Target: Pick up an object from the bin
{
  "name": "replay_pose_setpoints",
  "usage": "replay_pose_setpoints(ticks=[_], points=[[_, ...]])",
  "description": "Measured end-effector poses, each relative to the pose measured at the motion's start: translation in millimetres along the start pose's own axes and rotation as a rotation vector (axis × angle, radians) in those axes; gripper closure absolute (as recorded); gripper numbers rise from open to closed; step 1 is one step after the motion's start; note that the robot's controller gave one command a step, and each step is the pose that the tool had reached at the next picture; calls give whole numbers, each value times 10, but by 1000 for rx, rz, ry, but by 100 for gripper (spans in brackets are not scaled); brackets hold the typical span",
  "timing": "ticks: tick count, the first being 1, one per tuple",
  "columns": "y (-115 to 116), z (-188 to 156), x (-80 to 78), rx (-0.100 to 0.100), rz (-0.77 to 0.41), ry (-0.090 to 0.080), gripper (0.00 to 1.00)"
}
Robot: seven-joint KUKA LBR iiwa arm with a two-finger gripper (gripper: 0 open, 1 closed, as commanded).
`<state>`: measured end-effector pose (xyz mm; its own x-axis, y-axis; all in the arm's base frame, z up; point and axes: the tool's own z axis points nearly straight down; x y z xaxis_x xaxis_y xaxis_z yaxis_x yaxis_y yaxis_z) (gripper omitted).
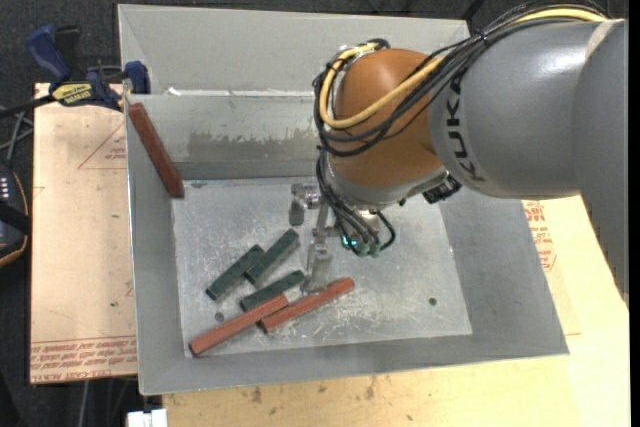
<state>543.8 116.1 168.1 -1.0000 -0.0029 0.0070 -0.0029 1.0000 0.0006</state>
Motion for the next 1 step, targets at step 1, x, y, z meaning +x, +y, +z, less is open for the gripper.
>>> replay_pose_setpoints(ticks=[1], points=[[-5, -38, -19, -1, 2, -7, 0]])
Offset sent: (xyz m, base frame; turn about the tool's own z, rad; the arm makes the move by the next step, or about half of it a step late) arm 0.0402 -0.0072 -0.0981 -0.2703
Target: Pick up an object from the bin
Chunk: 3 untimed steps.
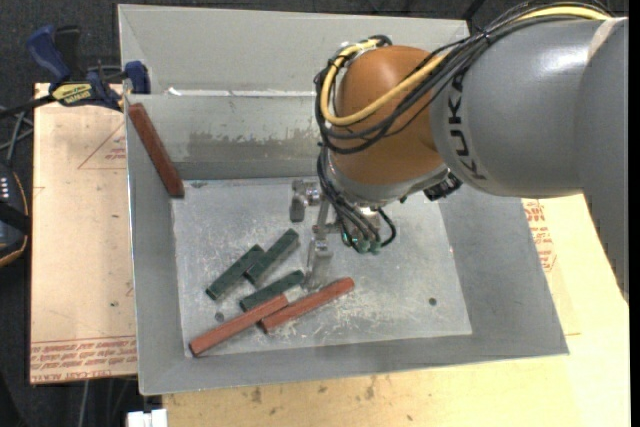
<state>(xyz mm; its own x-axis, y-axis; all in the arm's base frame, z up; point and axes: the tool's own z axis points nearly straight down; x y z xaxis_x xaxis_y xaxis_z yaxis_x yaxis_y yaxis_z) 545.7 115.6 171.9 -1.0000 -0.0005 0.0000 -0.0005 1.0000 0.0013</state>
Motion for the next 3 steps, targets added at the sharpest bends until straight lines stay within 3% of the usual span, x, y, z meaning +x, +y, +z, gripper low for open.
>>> replay_pose_setpoints(ticks=[1, 2, 3], points=[[-15, 320, -146, 0, -94, -6, 0], [25, 984, 51, -1, -136, 1, 100], [25, 985, 51, -1, -136, 1, 100]])
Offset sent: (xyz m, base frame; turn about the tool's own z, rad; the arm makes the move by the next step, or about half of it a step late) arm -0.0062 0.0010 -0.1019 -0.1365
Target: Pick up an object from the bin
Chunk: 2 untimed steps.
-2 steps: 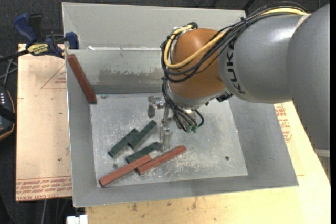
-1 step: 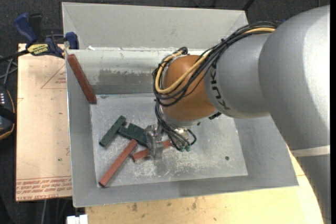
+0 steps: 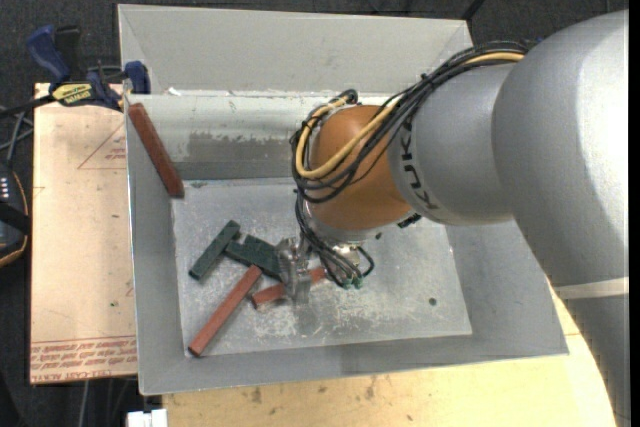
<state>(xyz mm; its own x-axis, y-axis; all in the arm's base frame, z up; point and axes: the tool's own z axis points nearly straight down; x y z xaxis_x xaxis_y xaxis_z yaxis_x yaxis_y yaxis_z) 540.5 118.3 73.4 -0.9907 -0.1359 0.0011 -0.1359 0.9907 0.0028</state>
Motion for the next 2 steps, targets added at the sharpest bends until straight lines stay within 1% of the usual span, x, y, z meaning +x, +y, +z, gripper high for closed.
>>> replay_pose_setpoints(ticks=[1, 2], points=[[106, -341, 23, 2, -12, 0, 100], [150, -538, 35, 2, -17, 4, 100]])
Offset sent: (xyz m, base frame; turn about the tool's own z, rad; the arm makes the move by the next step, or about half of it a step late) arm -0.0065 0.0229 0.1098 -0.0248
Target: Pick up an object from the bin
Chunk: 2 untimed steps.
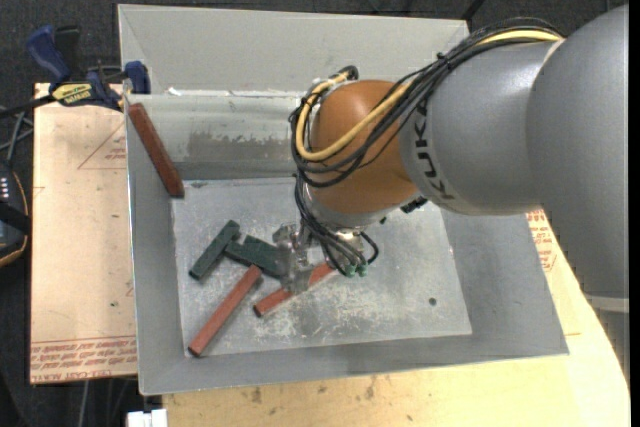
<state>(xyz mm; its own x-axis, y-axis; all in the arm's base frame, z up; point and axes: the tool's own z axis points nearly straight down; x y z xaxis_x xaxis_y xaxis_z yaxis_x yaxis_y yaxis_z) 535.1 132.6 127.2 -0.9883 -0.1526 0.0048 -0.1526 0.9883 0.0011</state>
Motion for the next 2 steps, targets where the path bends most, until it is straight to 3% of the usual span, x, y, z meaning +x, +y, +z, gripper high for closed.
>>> replay_pose_setpoints(ticks=[1, 2], points=[[201, 47, 545, 0, -198, -3, 0], [197, 45, 542, 0, -196, -4, 0]])
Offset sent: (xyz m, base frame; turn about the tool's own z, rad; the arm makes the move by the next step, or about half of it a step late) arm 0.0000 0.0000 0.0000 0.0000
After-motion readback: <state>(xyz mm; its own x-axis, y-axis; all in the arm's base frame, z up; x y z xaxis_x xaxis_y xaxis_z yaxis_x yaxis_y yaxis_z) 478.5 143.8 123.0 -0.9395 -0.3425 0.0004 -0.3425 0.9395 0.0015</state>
